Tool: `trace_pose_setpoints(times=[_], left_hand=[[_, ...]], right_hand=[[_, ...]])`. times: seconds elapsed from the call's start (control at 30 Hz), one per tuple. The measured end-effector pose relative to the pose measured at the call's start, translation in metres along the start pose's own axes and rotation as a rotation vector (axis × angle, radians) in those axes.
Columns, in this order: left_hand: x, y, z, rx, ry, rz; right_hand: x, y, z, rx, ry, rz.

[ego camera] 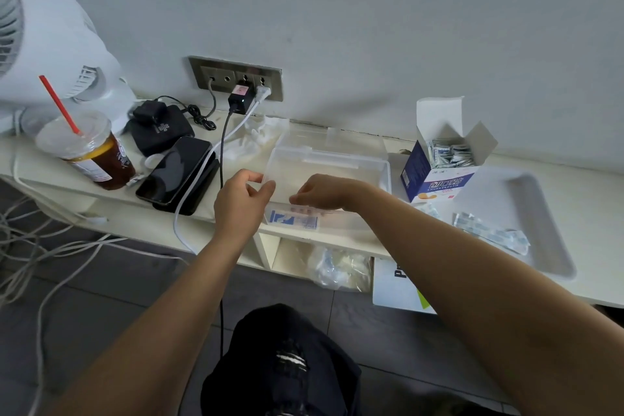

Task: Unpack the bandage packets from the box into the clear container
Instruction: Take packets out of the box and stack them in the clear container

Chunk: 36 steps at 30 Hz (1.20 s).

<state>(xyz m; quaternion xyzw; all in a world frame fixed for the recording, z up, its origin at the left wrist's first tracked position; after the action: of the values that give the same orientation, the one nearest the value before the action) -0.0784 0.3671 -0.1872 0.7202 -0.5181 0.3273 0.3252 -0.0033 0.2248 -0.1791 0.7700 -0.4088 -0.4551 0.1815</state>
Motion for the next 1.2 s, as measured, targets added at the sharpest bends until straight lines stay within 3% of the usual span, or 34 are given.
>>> trace_pose_setpoints(times=[0.37,0.53,0.6,0.77,0.9,1.03,1.2], left_hand=[[0.035,0.011,-0.017,0.157,-0.067,0.099],[0.101,0.026,0.023,0.127,-0.115,0.387],[0.131,0.034,0.051,0.067,-0.148,0.533],[0.171,0.049,0.133,-0.252,-0.275,0.768],[0.16,0.041,0.185,-0.45,-0.432,0.647],[0.139,0.029,0.223,-0.566,-0.876,0.438],[0.133,0.026,0.232,-0.46,-1.064,0.376]], right_hand=[[0.026,0.08,-0.002,0.247,-0.015,-0.234],[0.058,0.13,-0.016,0.547,-0.218,-0.402],[0.086,0.148,-0.022,0.604,-0.266,-0.339],[0.178,0.179,-0.013,0.613,-0.212,0.044],[0.233,0.195,-0.001,0.649,-0.062,0.291],[0.254,0.189,0.008,0.562,0.063,0.365],[0.263,0.185,0.004,0.617,-0.048,0.313]])
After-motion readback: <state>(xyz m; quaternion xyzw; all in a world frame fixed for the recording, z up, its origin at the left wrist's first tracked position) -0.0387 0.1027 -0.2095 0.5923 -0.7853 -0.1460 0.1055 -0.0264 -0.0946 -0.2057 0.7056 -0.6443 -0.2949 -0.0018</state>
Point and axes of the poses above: each hand's wrist, its own y-axis away from the middle knuckle, its own z-axis out of the palm, x = y × z, the point moved 3 cm from there along -y, towards the middle knuckle, and after that the axes turned 15 degrees about -x, right-handed, at the moved point
